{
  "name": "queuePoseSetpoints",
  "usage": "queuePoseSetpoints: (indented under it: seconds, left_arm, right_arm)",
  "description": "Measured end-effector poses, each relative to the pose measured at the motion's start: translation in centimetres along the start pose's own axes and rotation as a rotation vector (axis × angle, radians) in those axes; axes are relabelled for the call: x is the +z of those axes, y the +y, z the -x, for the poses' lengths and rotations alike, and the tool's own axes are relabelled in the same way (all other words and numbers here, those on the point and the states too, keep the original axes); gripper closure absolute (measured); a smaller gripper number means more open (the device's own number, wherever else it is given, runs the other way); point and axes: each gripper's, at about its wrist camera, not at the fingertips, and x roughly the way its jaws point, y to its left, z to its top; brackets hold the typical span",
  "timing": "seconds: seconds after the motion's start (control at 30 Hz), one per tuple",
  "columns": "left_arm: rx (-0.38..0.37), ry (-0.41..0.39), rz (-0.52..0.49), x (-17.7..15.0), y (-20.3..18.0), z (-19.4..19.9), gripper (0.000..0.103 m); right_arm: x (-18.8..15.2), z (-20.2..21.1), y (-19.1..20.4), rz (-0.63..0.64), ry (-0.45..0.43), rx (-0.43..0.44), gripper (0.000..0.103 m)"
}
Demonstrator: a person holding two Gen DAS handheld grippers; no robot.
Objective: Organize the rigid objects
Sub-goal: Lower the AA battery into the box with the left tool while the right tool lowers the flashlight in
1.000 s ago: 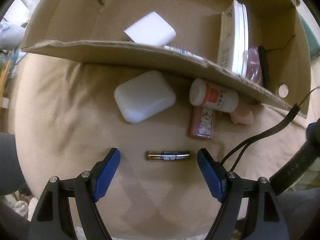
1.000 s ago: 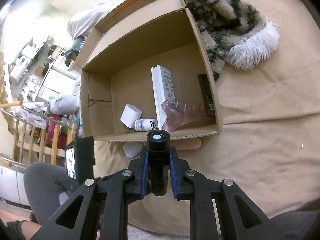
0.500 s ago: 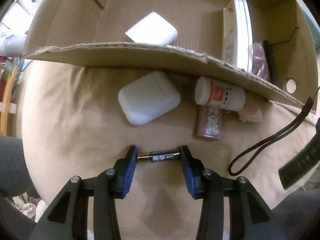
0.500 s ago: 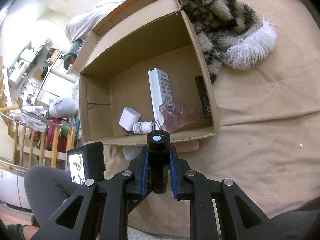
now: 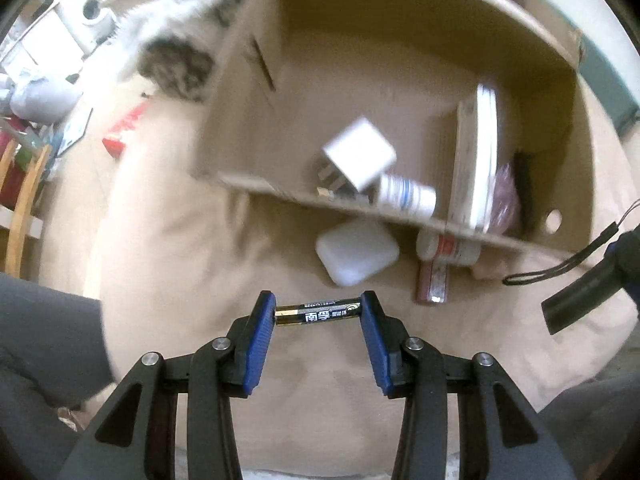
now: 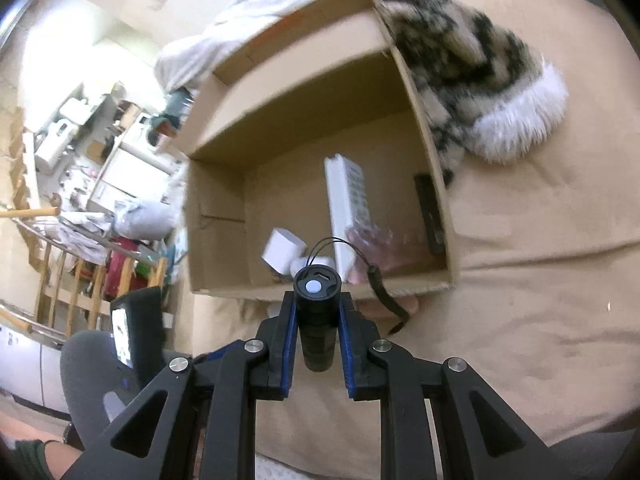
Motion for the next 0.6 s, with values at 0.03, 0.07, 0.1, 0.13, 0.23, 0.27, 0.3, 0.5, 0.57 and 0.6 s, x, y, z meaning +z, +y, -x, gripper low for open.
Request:
queuePoseSetpoints:
  seconds: [0.03, 0.07, 0.1, 0.13, 0.23, 0.27, 0.3, 0.5, 0.57, 0.6]
  left_arm:
    - [-0.004, -0.015, -0.001, 0.3, 0.4, 0.8, 0.063]
    - [-0.008, -0.031, 0.001, 0.6, 0.8, 1.6, 0.063]
    - [-0.015, -0.053, 0.004, 1.0, 1.3, 2.6, 0.063]
    - [-0.018, -0.070, 0.007, 1.3, 1.7, 3.3, 0.063]
    - [-0.023, -0.121, 0.019, 2.3, 2.1, 5.2, 0.063]
    - [-0.022, -0.139, 0.018, 2.8, 2.3, 5.8, 0.063]
    - [-0.018, -0.153, 0.015, 3.1, 2.5, 6.5, 0.063]
    - [0.017, -0.252, -0.018, 5.5, 2.0, 9.5, 0.063]
    - [0.016, -0.269, -0.021, 6.3, 1.8, 9.4, 0.063]
    - [0.016, -0.277, -0.021, 6.8, 1.8, 9.5, 0.063]
  right_arm:
    - [0.1, 0.4, 0.4, 0.014, -0.012, 0.006, 0.082]
    - [0.2, 0.7, 0.8, 0.029, -0.021, 0.016, 0.082]
    - [0.4, 1.1, 1.1, 0.038, -0.031, 0.027, 0.082]
    - [0.6, 1.6, 1.5, 0.049, -0.044, 0.035, 0.082]
    - [1.6, 2.9, 2.6, 0.068, -0.084, 0.051, 0.082]
    - [2.1, 3.4, 2.9, 0.072, -0.096, 0.055, 0.082]
    - [2.6, 3.8, 3.3, 0.076, -0.108, 0.060, 0.082]
    - [6.4, 6.4, 6.4, 0.155, -0.183, 0.061, 0.082]
    - [7.6, 6.9, 7.3, 0.175, -0.201, 0.060, 0.082]
    - [8.1, 7.0, 7.7, 0.184, -0.211, 0.058, 0.082]
